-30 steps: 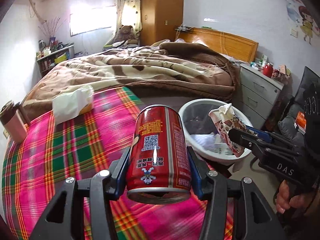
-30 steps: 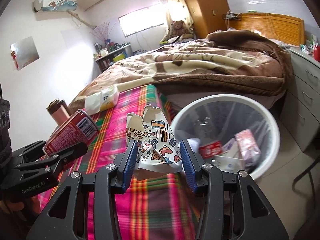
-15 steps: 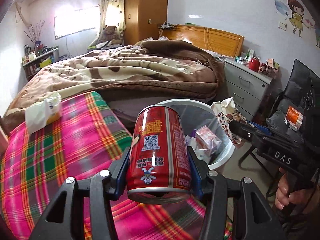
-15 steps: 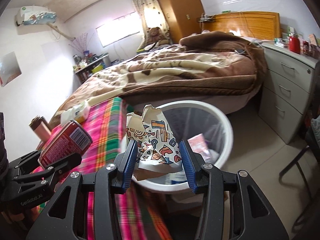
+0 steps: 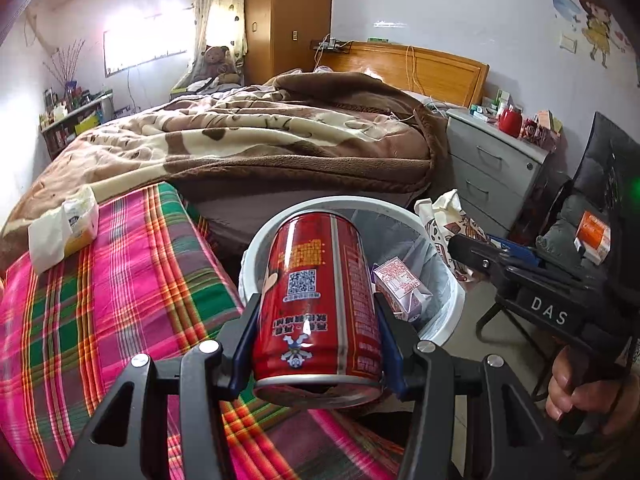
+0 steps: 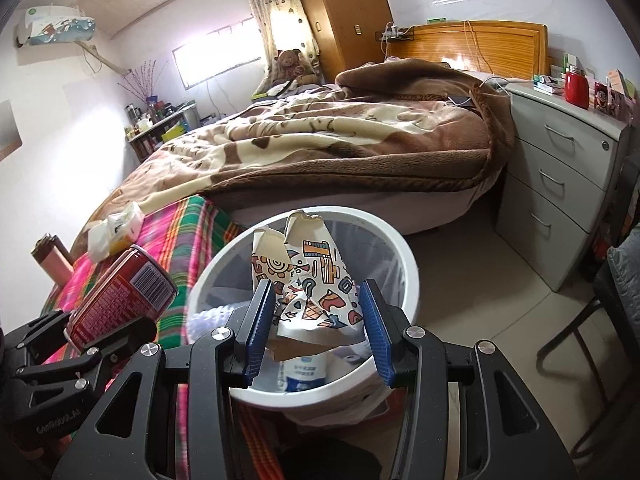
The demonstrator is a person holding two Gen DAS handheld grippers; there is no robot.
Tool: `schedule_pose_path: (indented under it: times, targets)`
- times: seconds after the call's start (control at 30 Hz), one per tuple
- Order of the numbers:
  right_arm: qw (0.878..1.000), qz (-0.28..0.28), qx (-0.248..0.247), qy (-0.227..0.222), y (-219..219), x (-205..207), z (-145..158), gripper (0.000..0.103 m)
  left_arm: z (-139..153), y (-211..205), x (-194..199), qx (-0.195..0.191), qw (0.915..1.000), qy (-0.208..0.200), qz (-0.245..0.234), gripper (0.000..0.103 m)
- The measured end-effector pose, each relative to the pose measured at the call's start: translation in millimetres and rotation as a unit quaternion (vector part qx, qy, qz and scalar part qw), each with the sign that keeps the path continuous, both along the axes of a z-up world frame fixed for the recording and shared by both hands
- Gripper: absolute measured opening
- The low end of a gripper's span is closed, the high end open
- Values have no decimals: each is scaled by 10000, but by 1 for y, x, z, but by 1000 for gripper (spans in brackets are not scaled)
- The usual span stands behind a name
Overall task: Collect trash
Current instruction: 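Lift the can and wrapper and carry them over the wastebasket, then open both tools over the wastebasket to drop the can and wrapper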
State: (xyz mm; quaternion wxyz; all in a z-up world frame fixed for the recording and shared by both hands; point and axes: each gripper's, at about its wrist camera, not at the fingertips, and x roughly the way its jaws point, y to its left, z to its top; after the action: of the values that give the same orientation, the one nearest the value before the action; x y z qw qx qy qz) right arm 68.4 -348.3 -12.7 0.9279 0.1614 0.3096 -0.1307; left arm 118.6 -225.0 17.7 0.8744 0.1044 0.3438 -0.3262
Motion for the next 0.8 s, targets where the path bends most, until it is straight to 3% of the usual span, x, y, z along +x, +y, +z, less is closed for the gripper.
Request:
schedule_pose_path:
  times: [0.5, 0.6, 0.8]
  targets:
    - [9995, -18, 3, 314, -17, 14, -12, 46, -5, -22, 6, -29, 10000, 34, -2, 55]
    - [9995, -21, 2, 321, -18, 13, -13, 46, -3, -21, 7, -125, 9999, 28, 3, 64]
    - [9997, 14, -20, 238, -17, 9, -10, 55, 1, -16, 5, -214, 9998, 24, 49, 71]
